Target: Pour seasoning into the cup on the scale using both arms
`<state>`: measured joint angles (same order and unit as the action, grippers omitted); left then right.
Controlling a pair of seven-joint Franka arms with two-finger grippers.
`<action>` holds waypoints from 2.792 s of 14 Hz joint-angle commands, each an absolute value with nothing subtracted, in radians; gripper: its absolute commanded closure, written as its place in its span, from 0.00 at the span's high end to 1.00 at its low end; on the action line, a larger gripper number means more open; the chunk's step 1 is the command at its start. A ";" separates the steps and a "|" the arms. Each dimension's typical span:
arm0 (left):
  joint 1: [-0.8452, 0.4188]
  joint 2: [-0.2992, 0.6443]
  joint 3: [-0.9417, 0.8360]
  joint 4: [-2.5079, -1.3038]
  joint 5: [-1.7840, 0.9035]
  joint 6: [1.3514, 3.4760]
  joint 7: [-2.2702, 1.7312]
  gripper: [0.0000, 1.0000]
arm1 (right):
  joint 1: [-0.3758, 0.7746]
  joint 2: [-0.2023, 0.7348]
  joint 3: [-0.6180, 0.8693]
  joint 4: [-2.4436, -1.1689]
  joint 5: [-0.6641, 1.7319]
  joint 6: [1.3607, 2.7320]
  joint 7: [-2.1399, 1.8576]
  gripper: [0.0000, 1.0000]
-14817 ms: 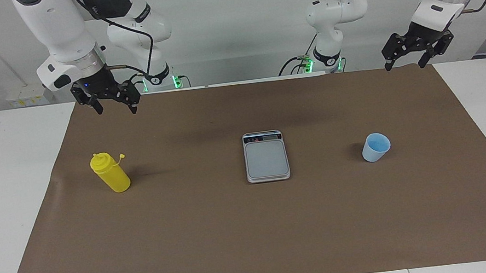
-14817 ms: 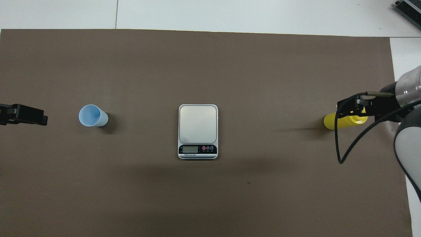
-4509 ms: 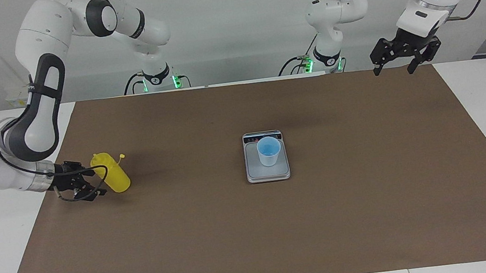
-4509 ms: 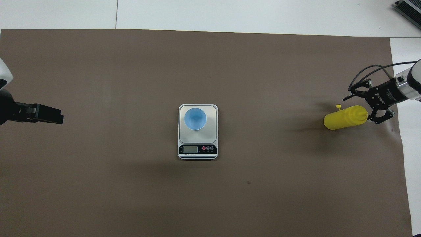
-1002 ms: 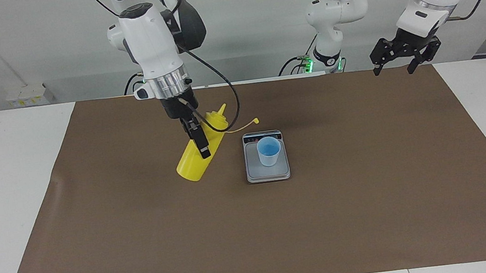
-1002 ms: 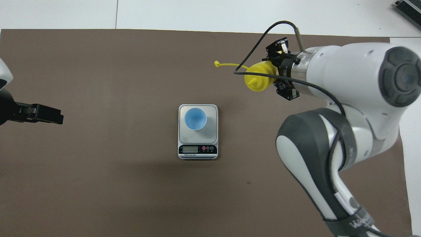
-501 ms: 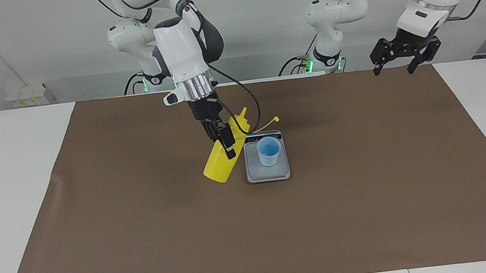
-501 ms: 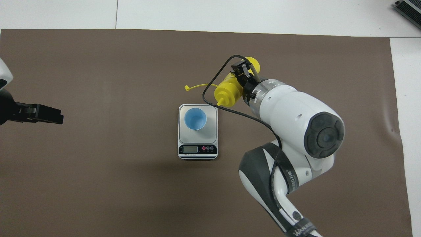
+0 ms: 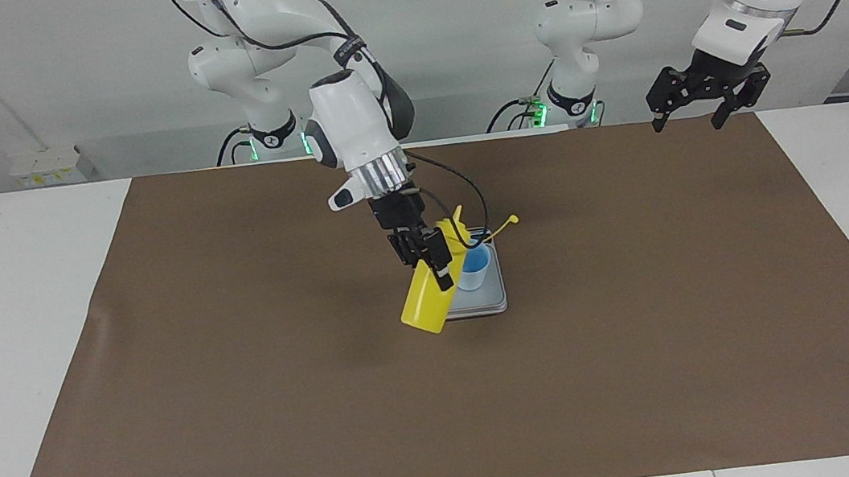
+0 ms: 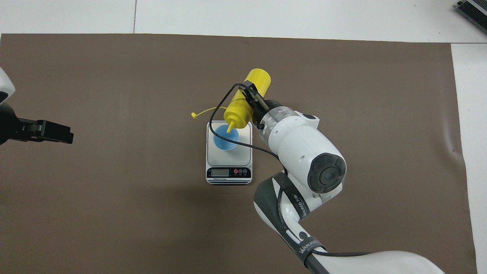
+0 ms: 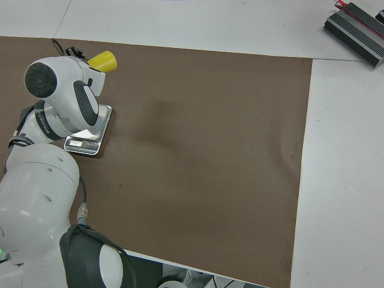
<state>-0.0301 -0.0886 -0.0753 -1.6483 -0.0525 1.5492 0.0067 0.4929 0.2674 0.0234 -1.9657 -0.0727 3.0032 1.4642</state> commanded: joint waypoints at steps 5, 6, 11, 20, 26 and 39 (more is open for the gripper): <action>-0.015 -0.112 -0.081 -1.669 -0.061 1.539 0.014 1.00 | 0.479 0.344 0.011 -1.928 -0.126 3.085 1.373 0.00; -0.015 -0.112 -0.081 -1.669 -0.061 1.539 0.014 1.00 | 0.479 0.351 0.009 -1.927 -0.150 3.082 1.371 0.00; -0.015 -0.112 -0.081 -1.669 -0.061 1.539 0.014 1.00 | 0.482 0.385 0.006 -1.867 -0.179 3.073 1.371 0.00; -0.015 -0.112 -0.081 -1.669 -0.061 1.539 0.014 1.00 | 0.449 0.428 0.000 -1.783 -0.339 3.068 1.361 0.00; -0.015 -0.112 -0.081 -1.669 -0.061 1.539 0.014 1.00 | 0.440 0.442 0.002 -1.691 -0.325 3.047 1.384 0.00; -0.015 -0.110 -0.081 -1.669 -0.061 1.539 0.014 1.00 | 0.462 0.500 0.012 -1.570 -0.341 2.919 1.462 0.00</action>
